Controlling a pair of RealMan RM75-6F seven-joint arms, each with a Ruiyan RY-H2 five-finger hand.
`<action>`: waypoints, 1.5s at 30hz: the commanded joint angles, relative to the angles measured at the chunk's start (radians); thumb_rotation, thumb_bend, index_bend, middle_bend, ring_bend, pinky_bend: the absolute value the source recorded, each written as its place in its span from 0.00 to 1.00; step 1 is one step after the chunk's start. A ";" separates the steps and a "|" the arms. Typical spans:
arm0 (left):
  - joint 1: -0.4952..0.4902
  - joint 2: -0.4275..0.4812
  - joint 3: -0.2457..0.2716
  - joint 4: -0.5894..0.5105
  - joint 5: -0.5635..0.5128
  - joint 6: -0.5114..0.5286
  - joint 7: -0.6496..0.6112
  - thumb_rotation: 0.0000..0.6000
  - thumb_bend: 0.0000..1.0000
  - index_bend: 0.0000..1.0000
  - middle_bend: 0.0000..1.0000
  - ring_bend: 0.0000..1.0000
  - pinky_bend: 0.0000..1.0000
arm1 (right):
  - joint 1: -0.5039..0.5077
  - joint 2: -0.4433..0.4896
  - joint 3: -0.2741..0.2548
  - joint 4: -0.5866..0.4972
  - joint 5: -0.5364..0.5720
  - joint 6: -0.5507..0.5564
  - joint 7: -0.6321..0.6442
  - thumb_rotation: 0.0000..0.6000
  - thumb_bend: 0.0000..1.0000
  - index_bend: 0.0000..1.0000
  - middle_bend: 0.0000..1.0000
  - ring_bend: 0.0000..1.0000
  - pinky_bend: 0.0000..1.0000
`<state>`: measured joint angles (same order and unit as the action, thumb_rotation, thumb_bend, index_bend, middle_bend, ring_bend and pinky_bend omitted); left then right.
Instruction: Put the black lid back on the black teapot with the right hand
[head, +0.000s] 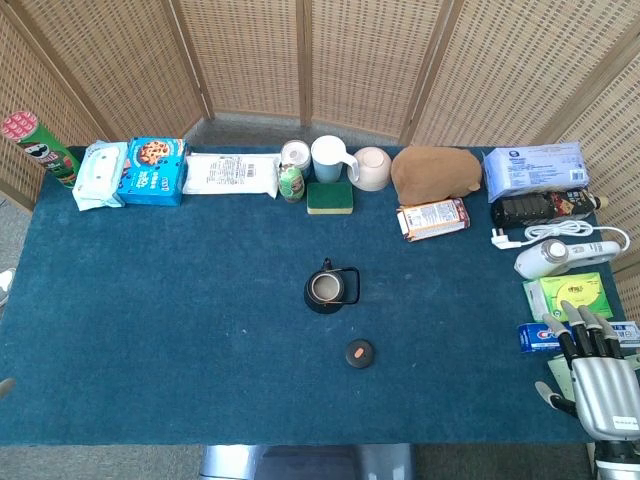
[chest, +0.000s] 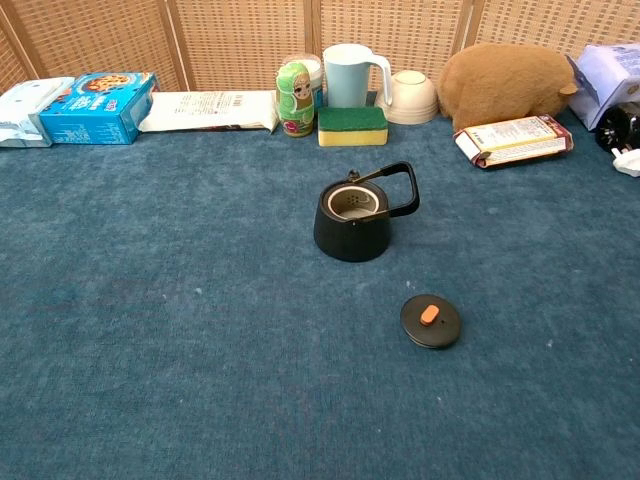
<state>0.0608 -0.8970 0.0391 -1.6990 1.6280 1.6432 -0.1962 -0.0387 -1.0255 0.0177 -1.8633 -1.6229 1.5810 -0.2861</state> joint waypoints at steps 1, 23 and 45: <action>0.002 0.000 0.002 0.000 0.004 0.003 -0.001 1.00 0.13 0.00 0.00 0.00 0.06 | 0.002 -0.001 -0.004 0.001 -0.004 -0.006 -0.001 1.00 0.00 0.17 0.05 0.01 0.00; 0.010 0.007 -0.003 -0.007 -0.004 0.016 -0.020 1.00 0.13 0.00 0.00 0.00 0.06 | 0.288 -0.095 0.048 -0.014 0.051 -0.419 -0.039 1.00 0.00 0.23 0.21 0.17 0.00; 0.003 0.017 0.004 -0.011 -0.003 -0.006 -0.040 1.00 0.13 0.00 0.00 0.00 0.06 | 0.464 -0.414 0.058 0.002 0.418 -0.586 -0.406 1.00 0.01 0.25 0.12 0.08 0.00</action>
<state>0.0634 -0.8811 0.0422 -1.7109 1.6252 1.6363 -0.2328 0.4113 -1.4121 0.0723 -1.8727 -1.2288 0.9892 -0.6747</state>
